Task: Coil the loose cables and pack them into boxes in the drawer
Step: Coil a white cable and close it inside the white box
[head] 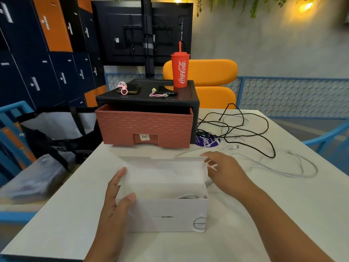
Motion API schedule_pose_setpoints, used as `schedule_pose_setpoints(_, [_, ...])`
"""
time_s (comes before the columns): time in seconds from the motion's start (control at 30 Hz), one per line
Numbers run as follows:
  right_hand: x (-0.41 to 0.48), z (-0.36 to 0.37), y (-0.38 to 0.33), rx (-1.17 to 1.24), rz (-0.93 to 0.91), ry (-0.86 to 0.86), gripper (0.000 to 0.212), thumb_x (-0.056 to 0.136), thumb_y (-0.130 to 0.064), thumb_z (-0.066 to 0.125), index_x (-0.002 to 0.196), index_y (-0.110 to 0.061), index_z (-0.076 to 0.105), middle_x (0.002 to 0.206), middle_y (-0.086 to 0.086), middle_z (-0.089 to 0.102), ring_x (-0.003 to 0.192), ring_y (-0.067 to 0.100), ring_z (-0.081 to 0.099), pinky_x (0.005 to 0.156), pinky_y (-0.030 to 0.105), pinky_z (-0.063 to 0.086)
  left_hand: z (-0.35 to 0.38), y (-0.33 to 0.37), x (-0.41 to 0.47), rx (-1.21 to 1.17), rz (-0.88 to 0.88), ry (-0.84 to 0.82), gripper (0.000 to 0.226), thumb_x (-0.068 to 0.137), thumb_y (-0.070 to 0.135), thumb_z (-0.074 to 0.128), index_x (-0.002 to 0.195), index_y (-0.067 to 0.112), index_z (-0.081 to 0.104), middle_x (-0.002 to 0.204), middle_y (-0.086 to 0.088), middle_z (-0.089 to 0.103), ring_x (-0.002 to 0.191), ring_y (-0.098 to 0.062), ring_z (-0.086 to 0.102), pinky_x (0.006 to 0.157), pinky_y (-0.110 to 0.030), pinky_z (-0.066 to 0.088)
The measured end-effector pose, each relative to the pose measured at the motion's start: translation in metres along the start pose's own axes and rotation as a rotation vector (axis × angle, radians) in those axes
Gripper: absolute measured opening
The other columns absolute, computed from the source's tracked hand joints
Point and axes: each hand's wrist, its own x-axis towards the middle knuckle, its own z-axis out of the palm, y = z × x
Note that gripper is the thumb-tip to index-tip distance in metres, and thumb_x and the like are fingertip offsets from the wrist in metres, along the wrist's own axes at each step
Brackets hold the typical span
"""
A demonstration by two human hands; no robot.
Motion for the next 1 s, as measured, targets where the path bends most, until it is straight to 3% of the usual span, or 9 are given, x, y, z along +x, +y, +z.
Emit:
schedule_pose_setpoints(0.1, [0.015,0.012,-0.010,-0.238,-0.092,-0.273,0.009,0.084,-0.011,0.058,0.092,-0.010,0.060,0.098,0.008,0.060,0.094,0.025,0.055,0.075,0.027,0.040,0.001,0.003,-0.001,0.022,0.002,-0.005,0.050,0.085,0.009,0.055,0.114,0.049,0.047,0.097,0.040,0.059,0.089,0.023,0.052,0.084,-0.015,0.037])
schedule_pose_setpoints(0.2, [0.020,0.012,-0.025,-0.141,0.042,-0.441,0.008,0.088,-0.012,0.057,0.085,-0.018,0.054,0.083,-0.005,0.050,0.091,0.018,0.049,0.068,0.019,0.039,0.001,0.002,-0.001,0.029,0.003,-0.002,0.052,0.080,0.012,0.059,0.115,0.048,0.045,0.090,0.044,0.058,0.085,0.021,0.054,0.074,-0.010,0.037])
schedule_pose_setpoints(0.3, [0.025,0.014,-0.031,-0.128,0.089,-0.506,0.010,0.094,-0.014,0.050,0.099,-0.014,0.059,0.082,-0.005,0.045,0.092,0.015,0.041,0.074,0.019,0.032,0.000,0.001,-0.001,0.029,-0.003,0.007,0.052,0.078,0.014,0.059,0.114,0.049,0.045,0.091,0.043,0.059,0.087,0.020,0.055,0.071,-0.006,0.037])
schedule_pose_setpoints(0.43, [0.026,0.014,-0.031,-0.182,0.095,-0.514,0.017,0.095,-0.012,0.047,0.080,-0.019,0.047,0.069,-0.011,0.033,0.091,0.015,0.040,0.075,0.018,0.030,-0.001,0.000,0.000,0.039,-0.005,0.007,0.051,0.077,0.018,0.058,0.115,0.050,0.045,0.094,0.045,0.056,0.089,0.021,0.053,0.076,-0.013,0.036])
schedule_pose_setpoints(0.5, [0.025,0.013,-0.026,-0.188,-0.003,-0.438,0.024,0.091,-0.014,0.052,0.070,-0.024,0.045,0.071,-0.015,0.036,0.089,0.013,0.043,0.077,0.023,0.036,0.000,0.001,0.000,0.044,-0.001,0.006,0.051,0.075,0.019,0.058,0.114,0.050,0.044,0.091,0.047,0.056,0.087,0.022,0.053,0.076,-0.015,0.036])
schedule_pose_setpoints(0.57, [0.028,0.011,-0.019,-0.117,-0.124,-0.272,0.005,0.084,-0.018,0.058,0.087,-0.021,0.061,0.084,-0.018,0.052,0.089,0.014,0.052,0.084,0.030,0.045,-0.001,0.001,0.000,0.044,-0.008,0.012,0.052,0.075,0.020,0.057,0.114,0.051,0.044,0.091,0.045,0.056,0.085,0.023,0.052,0.074,-0.014,0.035])
schedule_pose_setpoints(0.73, [0.026,-0.014,-0.006,0.469,0.037,0.163,0.048,0.078,0.006,0.062,0.094,-0.040,0.060,0.104,-0.009,0.067,0.086,0.010,0.064,0.084,0.038,0.053,0.000,0.000,0.000,0.061,-0.016,0.018,0.052,0.089,0.004,0.051,0.114,0.048,0.044,0.087,0.048,0.055,0.082,0.027,0.050,0.067,-0.004,0.036])
schedule_pose_setpoints(0.87, [0.014,-0.042,-0.009,0.960,0.013,0.225,0.043,0.086,0.009,0.049,0.108,-0.026,0.060,0.099,0.006,0.070,0.083,0.015,0.066,0.074,0.025,0.055,0.002,0.001,0.000,0.070,-0.016,0.026,0.053,0.091,-0.003,0.043,0.118,0.042,0.044,0.084,0.042,0.056,0.076,0.028,0.049,0.062,-0.001,0.036])
schedule_pose_setpoints(1.0, [-0.008,-0.060,-0.026,1.115,-0.175,0.152,0.041,0.084,0.011,0.045,0.106,-0.019,0.062,0.096,0.003,0.072,0.076,0.012,0.066,0.069,0.024,0.055,0.007,0.004,-0.003,0.038,-0.010,-0.027,0.049,0.090,0.005,0.053,0.118,0.044,0.042,0.096,0.042,0.052,0.080,0.033,0.045,0.067,-0.002,0.035])
